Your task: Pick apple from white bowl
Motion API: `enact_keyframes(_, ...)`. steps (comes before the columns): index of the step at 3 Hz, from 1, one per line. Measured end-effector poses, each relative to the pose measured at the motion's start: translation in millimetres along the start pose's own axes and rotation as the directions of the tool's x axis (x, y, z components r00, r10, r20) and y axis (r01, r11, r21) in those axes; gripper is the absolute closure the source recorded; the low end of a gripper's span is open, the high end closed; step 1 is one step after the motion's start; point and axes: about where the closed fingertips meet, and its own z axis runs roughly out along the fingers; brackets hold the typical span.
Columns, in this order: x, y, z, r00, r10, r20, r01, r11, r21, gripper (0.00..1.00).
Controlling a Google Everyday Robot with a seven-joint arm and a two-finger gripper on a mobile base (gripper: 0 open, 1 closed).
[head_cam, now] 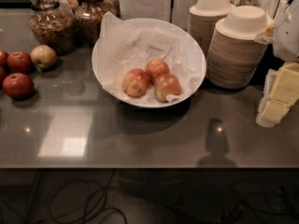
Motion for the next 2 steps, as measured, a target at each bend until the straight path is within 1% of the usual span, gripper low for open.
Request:
enact_keyframes(1, 0, 0, 0, 1.000, 0.000, 0.000, 0.000, 1.0000, 0.000, 0.00)
enact_keyframes(2, -14, -4, 3, 0.999, -0.040, 0.029, 0.040, 0.9992, 0.011, 0.00)
